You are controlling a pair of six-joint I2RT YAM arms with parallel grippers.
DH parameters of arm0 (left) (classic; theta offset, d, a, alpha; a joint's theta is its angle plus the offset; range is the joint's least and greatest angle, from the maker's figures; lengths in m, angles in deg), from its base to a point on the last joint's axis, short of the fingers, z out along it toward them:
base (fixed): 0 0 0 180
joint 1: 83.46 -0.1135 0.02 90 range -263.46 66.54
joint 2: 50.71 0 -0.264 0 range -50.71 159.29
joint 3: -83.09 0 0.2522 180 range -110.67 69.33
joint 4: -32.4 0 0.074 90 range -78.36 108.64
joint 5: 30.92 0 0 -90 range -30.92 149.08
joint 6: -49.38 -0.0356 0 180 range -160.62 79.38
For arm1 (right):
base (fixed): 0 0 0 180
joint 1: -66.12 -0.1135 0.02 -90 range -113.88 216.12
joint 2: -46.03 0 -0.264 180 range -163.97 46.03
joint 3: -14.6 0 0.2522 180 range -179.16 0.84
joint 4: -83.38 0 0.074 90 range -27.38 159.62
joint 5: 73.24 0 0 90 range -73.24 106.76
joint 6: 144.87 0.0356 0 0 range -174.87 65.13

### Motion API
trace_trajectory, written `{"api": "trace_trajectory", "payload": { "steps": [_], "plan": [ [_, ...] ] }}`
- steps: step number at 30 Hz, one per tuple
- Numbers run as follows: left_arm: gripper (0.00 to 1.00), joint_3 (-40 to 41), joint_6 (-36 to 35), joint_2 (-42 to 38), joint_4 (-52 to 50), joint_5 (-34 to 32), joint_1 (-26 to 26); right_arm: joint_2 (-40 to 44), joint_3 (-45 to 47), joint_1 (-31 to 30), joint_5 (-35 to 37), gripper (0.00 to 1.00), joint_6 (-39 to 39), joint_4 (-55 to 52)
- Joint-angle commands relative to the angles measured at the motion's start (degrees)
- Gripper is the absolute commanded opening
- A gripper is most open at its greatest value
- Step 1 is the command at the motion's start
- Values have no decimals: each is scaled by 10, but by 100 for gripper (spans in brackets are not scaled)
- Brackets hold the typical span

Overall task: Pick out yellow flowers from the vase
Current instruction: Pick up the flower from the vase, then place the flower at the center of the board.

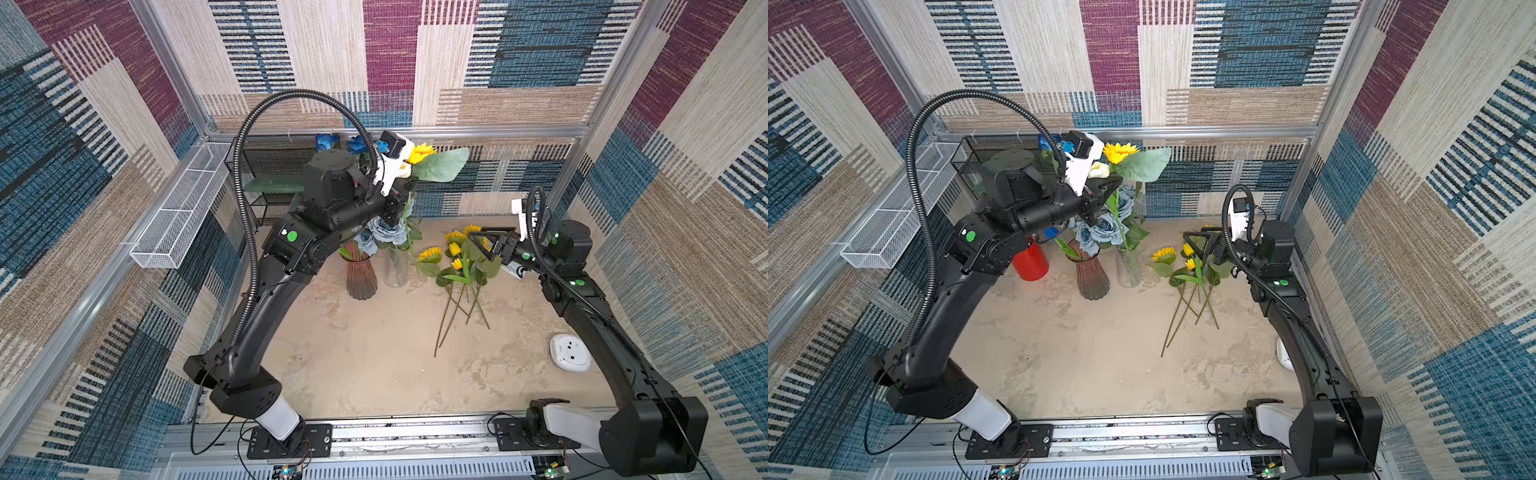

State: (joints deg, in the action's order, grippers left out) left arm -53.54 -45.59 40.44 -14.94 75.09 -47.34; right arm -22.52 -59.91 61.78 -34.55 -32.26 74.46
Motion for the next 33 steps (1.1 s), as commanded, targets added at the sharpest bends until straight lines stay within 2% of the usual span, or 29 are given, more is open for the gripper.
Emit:
{"api": "trace_trajectory", "payload": {
  "steps": [1,3,6,11,18,26,29,33],
  "plan": [
    [3,41,101,-17,44,205,-34,-4,-22,-46,-64,96,-58,26],
    [3,63,123,-25,67,249,-43,-14,-41,-80,-84,96,-75,10],
    [3,85,132,-39,92,278,-44,-26,-66,-127,-95,96,-121,-26],
    [3,73,156,-36,111,337,-46,-38,-79,-173,-85,99,-142,-30],
    [2,86,148,-40,109,351,-46,-55,-94,-197,-110,87,-129,-15],
    [2,136,156,-49,152,340,-46,-89,-136,-224,-122,62,-128,-23],
    [2,140,158,-48,156,340,-46,-97,-143,-225,-127,43,-129,-26],
    [2,144,150,-48,154,332,-46,-101,-147,-226,-132,28,-129,-27]
  ]
}}
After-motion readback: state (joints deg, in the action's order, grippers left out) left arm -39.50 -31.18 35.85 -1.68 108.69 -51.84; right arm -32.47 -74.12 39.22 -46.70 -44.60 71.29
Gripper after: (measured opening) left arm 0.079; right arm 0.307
